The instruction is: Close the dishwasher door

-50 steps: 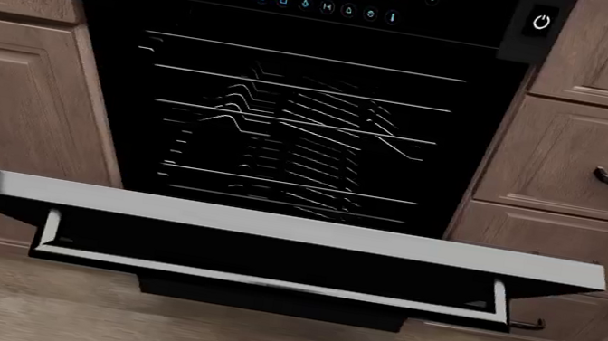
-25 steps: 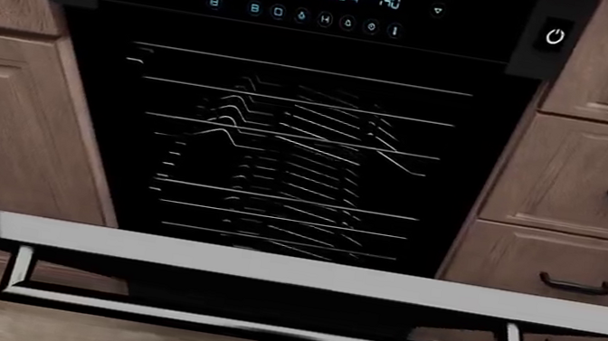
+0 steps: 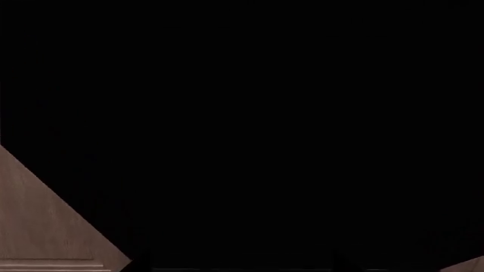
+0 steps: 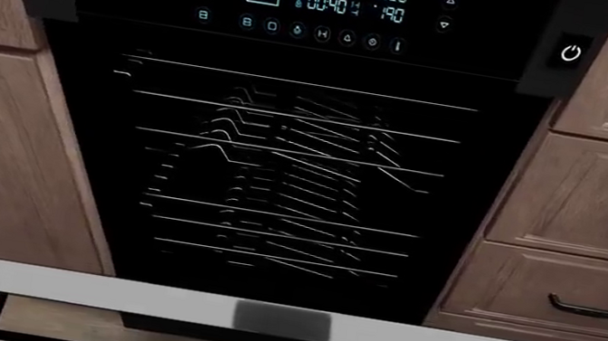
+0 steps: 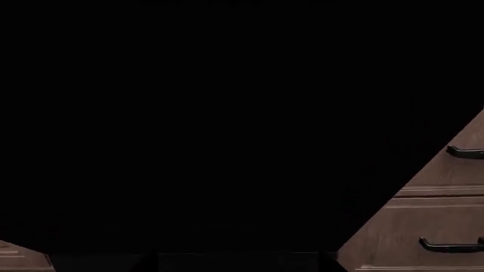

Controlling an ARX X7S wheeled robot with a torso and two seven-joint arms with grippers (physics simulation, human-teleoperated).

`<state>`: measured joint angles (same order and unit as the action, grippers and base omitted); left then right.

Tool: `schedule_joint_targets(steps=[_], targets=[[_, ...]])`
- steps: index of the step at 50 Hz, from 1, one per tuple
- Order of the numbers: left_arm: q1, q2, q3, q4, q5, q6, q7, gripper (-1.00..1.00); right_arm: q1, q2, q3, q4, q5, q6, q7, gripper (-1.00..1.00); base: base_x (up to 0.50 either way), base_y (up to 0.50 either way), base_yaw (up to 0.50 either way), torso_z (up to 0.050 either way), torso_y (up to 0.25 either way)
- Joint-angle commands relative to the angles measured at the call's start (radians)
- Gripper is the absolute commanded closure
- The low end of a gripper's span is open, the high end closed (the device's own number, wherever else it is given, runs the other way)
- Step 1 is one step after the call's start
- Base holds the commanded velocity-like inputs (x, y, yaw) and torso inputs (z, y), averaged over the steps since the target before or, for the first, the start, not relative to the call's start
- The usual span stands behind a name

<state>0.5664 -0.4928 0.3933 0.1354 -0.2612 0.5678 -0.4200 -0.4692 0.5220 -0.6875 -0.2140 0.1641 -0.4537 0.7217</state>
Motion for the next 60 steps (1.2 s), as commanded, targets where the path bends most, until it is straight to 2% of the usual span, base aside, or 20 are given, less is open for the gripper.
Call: schedule_joint_targets(steps=[1,23,44,50,56,60], targets=[[0.001,-0.002,0.002,-0.001,-0.001,0.003,-0.002,-1.00,0.002,0.002,-0.002,0.001,0.001,-0.001,0.002,-1.00,0.14,0.00,0.00,0.000,0.000],[-0.001,-0.008,0.006,0.004,-0.003,0.001,-0.008,-1.00,0.009,0.005,-0.003,-0.003,0.008,0.001,0.005,-1.00,0.14,0.00,0.00,0.000,0.000],[-0.004,-0.013,0.015,0.003,0.002,-0.005,-0.011,-1.00,0.009,0.007,-0.016,-0.004,0.025,0.009,-0.001,-1.00,0.00,0.00,0.00,0.000,0.000],[-0.012,-0.028,0.028,0.016,0.017,-0.061,-0.010,-1.00,0.022,0.004,-0.038,0.007,0.064,0.049,-0.027,-1.00,0.00,0.00,0.00,0.000,0.000],[-0.082,-0.036,0.076,-0.001,-0.061,-0.216,0.039,-1.00,0.072,0.002,-0.057,0.026,0.173,0.119,-0.090,-1.00,0.00,0.00,0.00,0.000,0.000],[-0.125,-0.016,0.085,-0.068,-0.088,-0.255,0.056,-1.00,0.103,-0.013,-0.053,0.079,0.235,0.128,-0.125,-1.00,0.00,0.00,0.00,0.000,0.000]])
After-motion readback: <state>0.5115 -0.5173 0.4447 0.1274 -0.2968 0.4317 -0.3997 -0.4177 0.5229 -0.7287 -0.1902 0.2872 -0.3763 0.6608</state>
